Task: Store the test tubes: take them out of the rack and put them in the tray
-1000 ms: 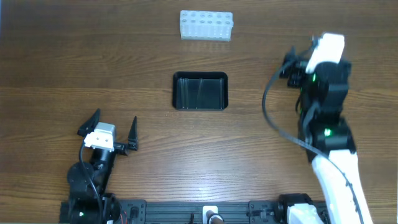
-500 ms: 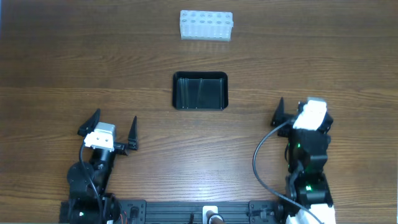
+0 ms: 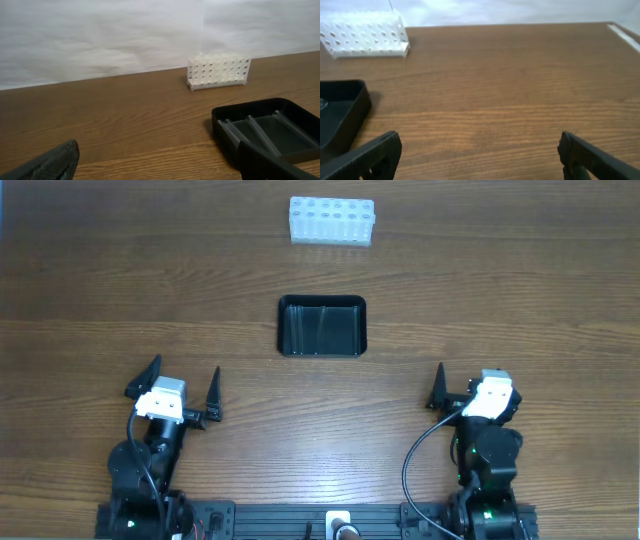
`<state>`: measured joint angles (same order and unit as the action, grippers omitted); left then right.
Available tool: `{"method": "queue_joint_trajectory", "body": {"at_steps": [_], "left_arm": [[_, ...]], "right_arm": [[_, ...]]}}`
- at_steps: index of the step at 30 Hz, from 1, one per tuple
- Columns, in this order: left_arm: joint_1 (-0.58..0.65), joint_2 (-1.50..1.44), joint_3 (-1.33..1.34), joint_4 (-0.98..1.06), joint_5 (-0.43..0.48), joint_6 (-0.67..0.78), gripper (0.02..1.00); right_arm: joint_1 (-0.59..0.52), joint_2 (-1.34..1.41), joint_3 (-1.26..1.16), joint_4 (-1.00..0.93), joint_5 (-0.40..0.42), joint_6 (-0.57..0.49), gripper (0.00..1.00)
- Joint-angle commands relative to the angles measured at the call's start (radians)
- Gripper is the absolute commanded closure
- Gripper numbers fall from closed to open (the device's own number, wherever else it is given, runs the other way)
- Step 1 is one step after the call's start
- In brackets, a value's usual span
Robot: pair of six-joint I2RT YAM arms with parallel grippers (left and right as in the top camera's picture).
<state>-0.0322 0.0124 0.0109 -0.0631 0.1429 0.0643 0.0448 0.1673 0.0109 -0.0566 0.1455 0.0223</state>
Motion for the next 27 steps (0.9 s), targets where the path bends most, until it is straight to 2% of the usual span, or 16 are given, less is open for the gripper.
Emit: {"method": "queue_joint_trajectory", "body": {"at_steps": [1,27], "left_arm": [[-0.004,-0.007,-0.005,0.000,0.010,0.014,0.018],[-0.004,-0.007,-0.005,0.000,0.010,0.014,0.018]], "right_arm": [[0.004,-0.110,-0.006,-0.006,-0.032,-0.028,0.009],[-0.026,-0.161,-0.006,-0.007,-0.040,-0.039,0.007]]}}
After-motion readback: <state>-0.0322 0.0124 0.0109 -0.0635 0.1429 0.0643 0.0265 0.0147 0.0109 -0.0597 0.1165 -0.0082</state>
